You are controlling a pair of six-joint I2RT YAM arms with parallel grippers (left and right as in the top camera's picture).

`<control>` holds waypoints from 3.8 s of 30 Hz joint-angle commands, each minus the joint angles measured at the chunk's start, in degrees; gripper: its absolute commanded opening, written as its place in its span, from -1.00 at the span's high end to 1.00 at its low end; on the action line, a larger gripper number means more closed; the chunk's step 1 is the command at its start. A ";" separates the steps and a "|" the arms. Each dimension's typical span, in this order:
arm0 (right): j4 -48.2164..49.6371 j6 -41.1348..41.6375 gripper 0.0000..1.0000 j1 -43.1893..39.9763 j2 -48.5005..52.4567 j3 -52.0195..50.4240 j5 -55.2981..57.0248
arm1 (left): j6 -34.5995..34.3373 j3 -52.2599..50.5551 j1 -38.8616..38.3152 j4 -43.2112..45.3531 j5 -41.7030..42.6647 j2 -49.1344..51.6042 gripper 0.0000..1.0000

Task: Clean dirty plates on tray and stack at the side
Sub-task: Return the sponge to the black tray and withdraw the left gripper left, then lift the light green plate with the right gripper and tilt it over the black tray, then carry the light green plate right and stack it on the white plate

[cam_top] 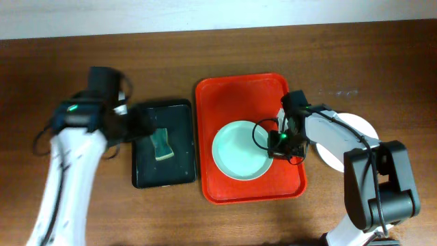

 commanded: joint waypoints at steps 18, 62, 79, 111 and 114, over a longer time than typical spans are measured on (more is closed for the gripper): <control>-3.30 13.57 0.92 22.49 -4.02 18.43 7.61 | 0.02 0.00 10.03 -2.32 -5.70 -8.96 -0.99; 15.43 -11.47 0.92 53.92 -2.56 27.82 79.82 | 0.02 0.00 10.03 -2.32 -5.70 -8.96 -0.99; 15.43 -11.47 0.92 53.90 -2.56 27.82 79.82 | 0.02 0.00 10.03 -2.32 -5.70 -8.96 -0.99; 10.93 0.66 0.92 50.75 -2.05 27.12 64.48 | 0.02 0.00 10.03 -2.32 -5.70 -8.96 -0.99; 6.73 7.37 0.92 47.47 -2.56 27.30 55.74 | 0.00 0.00 10.03 -2.29 -5.70 -8.96 -0.99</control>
